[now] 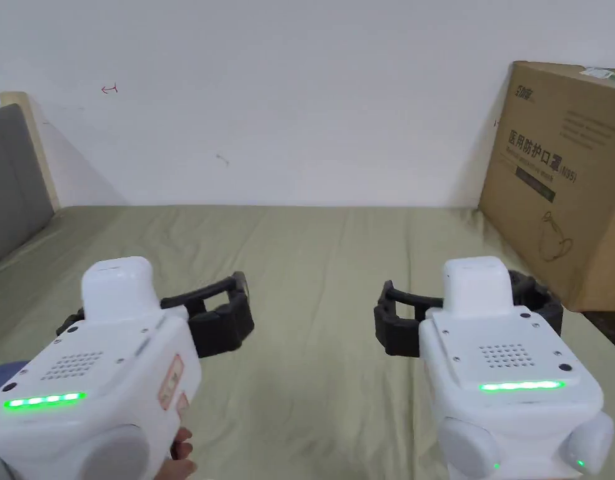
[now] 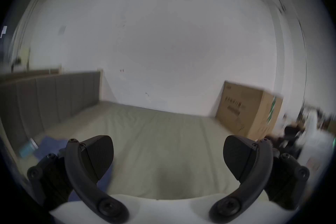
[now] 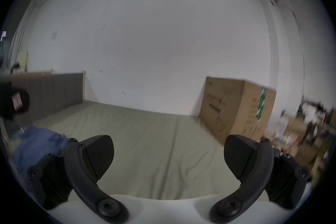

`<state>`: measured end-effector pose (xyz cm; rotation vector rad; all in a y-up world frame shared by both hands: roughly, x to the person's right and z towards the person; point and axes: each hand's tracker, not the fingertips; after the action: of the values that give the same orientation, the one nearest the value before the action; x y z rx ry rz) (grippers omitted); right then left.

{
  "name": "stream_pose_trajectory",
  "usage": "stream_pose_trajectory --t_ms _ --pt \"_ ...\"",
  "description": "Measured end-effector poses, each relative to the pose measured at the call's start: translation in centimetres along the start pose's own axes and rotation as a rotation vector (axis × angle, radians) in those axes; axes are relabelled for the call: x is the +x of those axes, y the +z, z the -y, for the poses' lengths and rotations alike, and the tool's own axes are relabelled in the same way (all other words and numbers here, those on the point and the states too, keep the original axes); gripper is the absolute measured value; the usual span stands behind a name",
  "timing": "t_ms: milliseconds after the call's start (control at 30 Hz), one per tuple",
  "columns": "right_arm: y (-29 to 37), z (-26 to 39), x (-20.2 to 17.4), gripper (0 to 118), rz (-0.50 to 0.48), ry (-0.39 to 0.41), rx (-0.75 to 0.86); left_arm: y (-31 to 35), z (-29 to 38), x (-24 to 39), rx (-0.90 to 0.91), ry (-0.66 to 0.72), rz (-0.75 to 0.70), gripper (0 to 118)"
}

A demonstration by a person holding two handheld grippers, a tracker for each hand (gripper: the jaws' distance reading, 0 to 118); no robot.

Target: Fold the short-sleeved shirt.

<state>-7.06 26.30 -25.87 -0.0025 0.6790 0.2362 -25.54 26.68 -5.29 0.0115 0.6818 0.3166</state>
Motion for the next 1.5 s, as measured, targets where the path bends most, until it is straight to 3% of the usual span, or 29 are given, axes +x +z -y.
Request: stream_pose_trajectory --t_ms 100,167,267,333,367,467,500,533,600,633,767,800,833,867,967,1133,1333,1367,1433,1467,1500 --pt "0.5 -1.0 -3.0 118 0.063 0.288 0.098 -0.3 0.9 -2.7 0.024 0.411 0.035 118" --pt "1.1 -0.6 -5.6 118 0.088 0.557 0.16 -0.5 3.1 -5.0 0.048 0.734 0.055 118" --pt "1.5 2.2 -8.7 118 0.079 0.95 0.237 -1.1 6.4 -7.5 -0.006 0.993 0.04 118" --pt "1.5 4.1 -9.8 118 0.009 1.06 0.226 -1.3 7.9 -8.2 -0.05 1.022 -0.02 117" --pt "1.4 4.8 -10.2 118 -0.043 1.058 0.191 -1.2 8.2 -8.4 -0.075 0.994 -0.039 116" --pt "0.6 5.5 -10.4 118 -0.123 0.97 0.071 -1.0 7.4 -7.1 -0.095 0.792 -0.06 115" --pt "0.3 5.1 -10.2 118 -0.125 0.902 0.05 -1.1 6.7 -6.6 -0.09 0.726 -0.05 115" --pt "0.0 4.1 -9.4 118 -0.131 0.785 0.013 -1.1 5.7 -5.9 -0.076 0.657 -0.04 115" --pt "-0.5 1.7 -7.6 118 -0.134 0.504 -0.047 -1.1 3.3 -4.2 -0.044 0.487 -0.032 115" --pt "-0.8 0.5 -6.1 117 -0.139 0.323 -0.06 -1.0 2.0 -3.0 -0.023 0.366 -0.033 115" --pt "-2.1 -0.4 1.0 117 -0.163 -0.383 -0.135 -0.1 0.5 2.6 0.052 -0.238 -0.04 116" --pt "-2.3 0.5 2.1 117 -0.168 -0.478 -0.151 0.0 1.0 3.4 0.056 -0.346 -0.03 116" --pt "-2.5 1.9 2.7 117 -0.11 -0.504 -0.175 -0.1 1.8 4.2 0.046 -0.419 -0.047 116" --pt "-2.6 3.0 3.3 117 -0.055 -0.479 -0.21 -0.2 2.5 4.3 0.032 -0.452 -0.072 116" --pt "-1.7 4.7 2.5 117 0.022 -0.237 -0.187 -0.3 3.2 4.4 0.004 -0.413 -0.094 116" --pt "-0.4 3.7 1.4 117 -0.047 -0.099 -0.115 0.3 1.9 3.5 0.038 -0.334 -0.069 116" --pt "0.2 2.7 0.6 112 -0.048 -0.038 -0.06 0.6 1.2 4.0 0.025 -0.423 -0.099 115" --pt "0.3 2.7 0.6 104 -0.033 -0.042 -0.06 0.6 1.4 3.9 0.029 -0.417 -0.092 115" --pt "0.6 2.9 1.0 61 -0.03 -0.103 -0.048 0.7 1.5 3.8 0.004 -0.399 -0.067 102" --pt "0.5 2.9 1.2 39 -0.022 -0.141 -0.069 1.1 1.5 3.7 -0.001 -0.359 -0.039 84" --pt "0.5 2.9 1.3 18 -0.014 -0.161 -0.08 1.4 1.5 3.6 0.017 -0.327 -0.013 48"
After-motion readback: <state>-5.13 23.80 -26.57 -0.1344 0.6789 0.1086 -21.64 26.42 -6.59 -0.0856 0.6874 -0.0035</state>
